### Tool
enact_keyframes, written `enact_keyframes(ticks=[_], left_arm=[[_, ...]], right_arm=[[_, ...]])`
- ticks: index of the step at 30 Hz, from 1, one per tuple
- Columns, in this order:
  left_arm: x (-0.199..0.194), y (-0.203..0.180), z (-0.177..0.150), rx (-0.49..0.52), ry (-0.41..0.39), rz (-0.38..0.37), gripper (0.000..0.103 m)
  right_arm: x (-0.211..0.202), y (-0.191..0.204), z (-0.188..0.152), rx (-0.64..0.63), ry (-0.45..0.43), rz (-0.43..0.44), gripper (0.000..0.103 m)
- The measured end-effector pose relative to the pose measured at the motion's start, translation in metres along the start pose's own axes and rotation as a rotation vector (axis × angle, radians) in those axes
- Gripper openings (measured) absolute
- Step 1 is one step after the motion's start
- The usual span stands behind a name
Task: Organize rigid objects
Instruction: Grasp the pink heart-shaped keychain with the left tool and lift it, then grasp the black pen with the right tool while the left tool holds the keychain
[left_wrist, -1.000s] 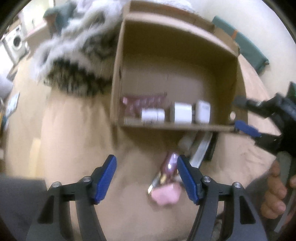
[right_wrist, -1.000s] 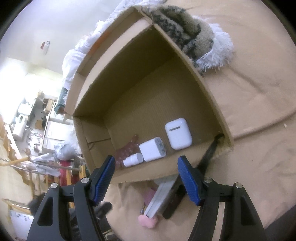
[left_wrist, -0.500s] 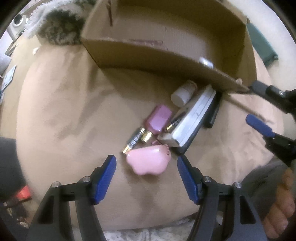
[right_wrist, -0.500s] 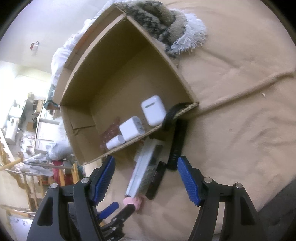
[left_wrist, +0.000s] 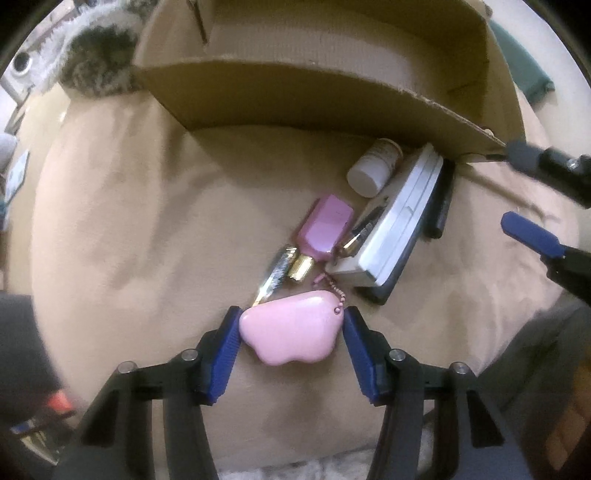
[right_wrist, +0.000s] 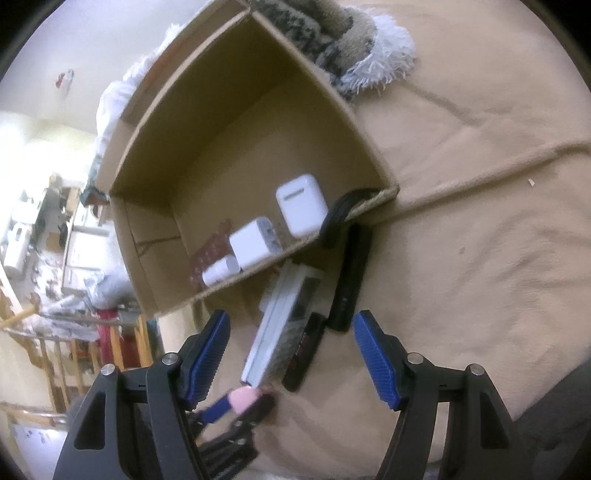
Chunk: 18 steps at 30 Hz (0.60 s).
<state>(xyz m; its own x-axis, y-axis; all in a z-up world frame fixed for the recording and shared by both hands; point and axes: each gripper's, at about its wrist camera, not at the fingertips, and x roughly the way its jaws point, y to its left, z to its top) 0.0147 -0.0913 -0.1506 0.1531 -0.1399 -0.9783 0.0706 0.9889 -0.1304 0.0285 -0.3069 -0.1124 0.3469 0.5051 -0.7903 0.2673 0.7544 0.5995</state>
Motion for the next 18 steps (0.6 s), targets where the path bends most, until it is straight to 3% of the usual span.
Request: enact_keyframes(ticks=[5, 9, 14, 15, 18], left_arm=[[-0.046, 0.01, 0.01, 0.011, -0.094, 0.003, 0.051], [-0.079, 0.024, 0.027, 0.014, -0.161, 0.027, 0.051], [-0.097, 0.048, 0.047, 0.019, -0.203, 0.042, 0.051], [-0.097, 0.051, 0.048, 0.018, -0.208, 0.046, 0.051], [-0.09, 0.069, 0.048, -0.013, -0.16, -0.015, 0.051]], right_arm=[[0.009, 0.008, -0.003, -0.12, 0.051, -0.151, 0.074], [0.018, 0.038, -0.008, -0.37, 0.085, -0.302, 0.074], [0.036, 0.075, -0.028, -0.703, 0.23, -0.293, 0.075], [0.042, 0.081, -0.032, -0.764, 0.26, -0.303, 0.078], [0.059, 0.09, -0.044, -0.909, 0.337, -0.342, 0.102]])
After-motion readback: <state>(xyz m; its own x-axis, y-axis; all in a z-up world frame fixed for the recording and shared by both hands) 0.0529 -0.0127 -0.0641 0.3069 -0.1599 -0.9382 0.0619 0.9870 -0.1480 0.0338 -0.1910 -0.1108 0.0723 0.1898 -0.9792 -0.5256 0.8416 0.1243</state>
